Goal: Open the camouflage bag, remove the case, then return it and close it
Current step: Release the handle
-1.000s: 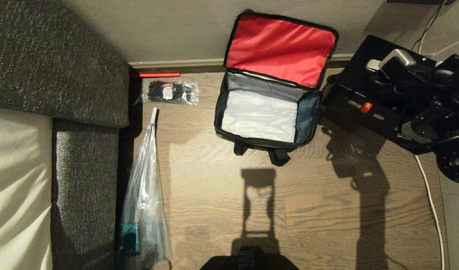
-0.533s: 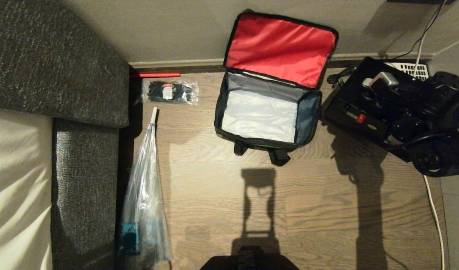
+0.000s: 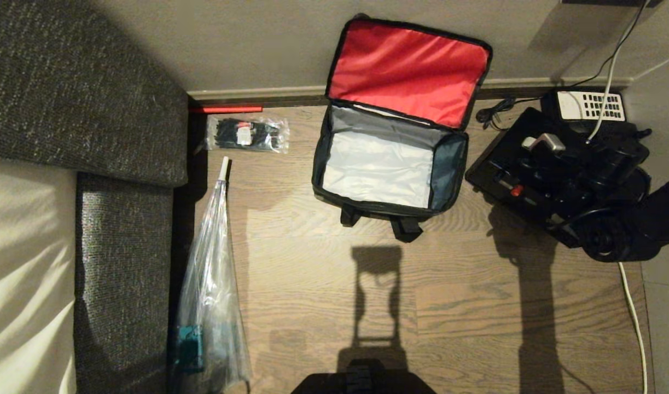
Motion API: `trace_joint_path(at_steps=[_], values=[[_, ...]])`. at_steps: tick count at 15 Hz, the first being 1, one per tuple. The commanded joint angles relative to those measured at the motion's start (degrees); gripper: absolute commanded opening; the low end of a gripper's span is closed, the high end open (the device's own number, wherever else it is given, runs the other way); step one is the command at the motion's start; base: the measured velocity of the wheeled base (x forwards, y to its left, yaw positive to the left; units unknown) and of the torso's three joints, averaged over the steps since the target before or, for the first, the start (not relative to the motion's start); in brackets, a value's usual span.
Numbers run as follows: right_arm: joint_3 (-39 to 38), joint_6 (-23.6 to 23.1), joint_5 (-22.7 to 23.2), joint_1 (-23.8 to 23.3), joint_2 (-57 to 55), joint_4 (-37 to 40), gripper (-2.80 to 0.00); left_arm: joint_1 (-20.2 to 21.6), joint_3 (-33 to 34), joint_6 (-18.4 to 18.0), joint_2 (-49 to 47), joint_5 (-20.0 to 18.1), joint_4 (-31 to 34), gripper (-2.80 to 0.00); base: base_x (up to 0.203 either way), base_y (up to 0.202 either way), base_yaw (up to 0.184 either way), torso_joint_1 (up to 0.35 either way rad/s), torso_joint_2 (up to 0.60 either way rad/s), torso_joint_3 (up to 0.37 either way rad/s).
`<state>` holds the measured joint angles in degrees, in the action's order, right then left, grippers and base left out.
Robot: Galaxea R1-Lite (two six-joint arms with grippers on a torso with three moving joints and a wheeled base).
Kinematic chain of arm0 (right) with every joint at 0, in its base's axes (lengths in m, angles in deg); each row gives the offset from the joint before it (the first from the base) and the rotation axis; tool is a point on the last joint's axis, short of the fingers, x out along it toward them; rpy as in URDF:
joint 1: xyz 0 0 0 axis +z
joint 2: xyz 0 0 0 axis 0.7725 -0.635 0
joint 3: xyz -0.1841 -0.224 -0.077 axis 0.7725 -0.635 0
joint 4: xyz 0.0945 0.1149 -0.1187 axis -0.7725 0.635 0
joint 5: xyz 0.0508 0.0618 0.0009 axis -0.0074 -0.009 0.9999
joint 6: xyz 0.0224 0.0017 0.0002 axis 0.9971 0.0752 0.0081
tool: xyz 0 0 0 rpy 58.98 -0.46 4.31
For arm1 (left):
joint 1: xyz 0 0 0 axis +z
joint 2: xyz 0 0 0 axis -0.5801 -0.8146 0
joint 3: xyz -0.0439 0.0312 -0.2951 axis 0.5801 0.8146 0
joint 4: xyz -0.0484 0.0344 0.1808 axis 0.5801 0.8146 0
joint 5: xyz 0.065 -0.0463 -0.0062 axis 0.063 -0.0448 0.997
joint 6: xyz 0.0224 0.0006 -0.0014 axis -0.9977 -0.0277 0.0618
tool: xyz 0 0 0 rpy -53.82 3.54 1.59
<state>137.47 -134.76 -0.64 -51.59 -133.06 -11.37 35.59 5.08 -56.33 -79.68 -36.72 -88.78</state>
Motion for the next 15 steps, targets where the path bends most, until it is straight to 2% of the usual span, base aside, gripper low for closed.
trace_joint_path(at_steps=[1,2,4,8,13,14,15], values=[[0.58,-0.75,0.28,0.05,-3.12,0.20,-2.80,0.04,-0.01,0.01,0.02,0.02,0.06,-2.80,0.000,0.000,0.000,0.000,0.00,0.000],[-0.26,-0.38,0.56,0.07,-3.90,1.00,0.00,0.04,-0.01,0.01,0.02,0.02,0.06,-2.80,0.000,0.000,0.000,0.000,0.00,0.000],[-1.34,2.28,0.91,0.37,-4.68,3.46,0.00,0.04,-0.01,0.03,0.02,0.02,0.06,-2.80,0.000,0.000,0.000,0.000,0.00,0.000],[-9.12,5.36,3.56,3.46,-3.89,6.24,0.00,0.04,-0.01,0.01,0.02,0.02,0.06,-2.80,0.000,0.000,0.000,0.000,0.00,0.000],[-15.83,11.82,3.79,8.96,8.03,13.96,0.00,0.04,-0.01,0.10,0.02,0.02,0.06,-2.80,0.000,0.000,0.000,0.000,0.00,0.000],[-16.17,12.51,3.81,9.22,10.80,15.80,-2.80,0.04,-0.01,0.01,0.02,0.02,0.06,-2.80,0.000,0.000,0.000,0.000,0.00,0.000],[-16.46,13.34,3.88,9.38,13.90,18.23,-2.80,0.04,-0.01,0.10,0.02,0.02,0.06,-2.80,0.000,0.000,0.000,0.000,0.00,0.000]])
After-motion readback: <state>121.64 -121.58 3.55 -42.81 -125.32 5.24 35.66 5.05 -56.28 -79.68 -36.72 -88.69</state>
